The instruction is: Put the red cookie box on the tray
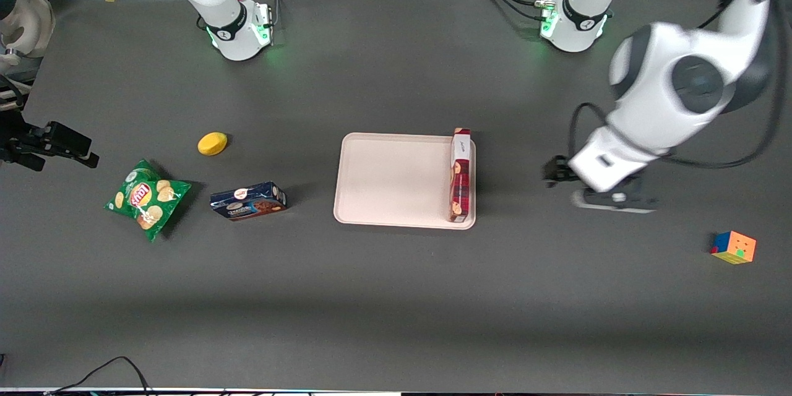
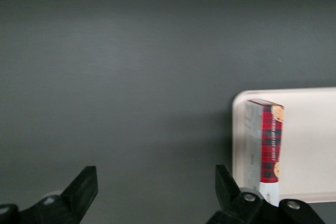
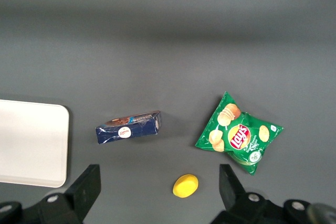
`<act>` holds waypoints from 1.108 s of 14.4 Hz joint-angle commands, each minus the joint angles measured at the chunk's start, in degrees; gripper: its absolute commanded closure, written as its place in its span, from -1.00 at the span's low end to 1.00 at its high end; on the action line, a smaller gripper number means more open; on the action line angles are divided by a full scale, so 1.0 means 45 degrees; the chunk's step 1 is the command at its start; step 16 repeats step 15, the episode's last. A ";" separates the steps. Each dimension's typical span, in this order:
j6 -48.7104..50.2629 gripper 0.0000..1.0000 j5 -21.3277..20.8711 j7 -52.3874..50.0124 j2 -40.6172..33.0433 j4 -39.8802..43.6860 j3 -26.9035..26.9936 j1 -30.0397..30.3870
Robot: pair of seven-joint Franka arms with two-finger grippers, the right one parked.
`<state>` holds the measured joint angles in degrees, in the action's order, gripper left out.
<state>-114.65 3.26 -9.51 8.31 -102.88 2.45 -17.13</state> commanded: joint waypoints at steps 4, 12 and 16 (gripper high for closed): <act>0.2877 -1.00 -0.0041 0.0102 -0.2957 0.0204 0.0412 0.1111; 0.5088 -1.00 -0.1212 0.1781 -0.3703 0.1612 0.1232 0.1463; 0.5010 -1.00 -0.1485 0.1919 -0.3644 0.1495 0.1232 0.1463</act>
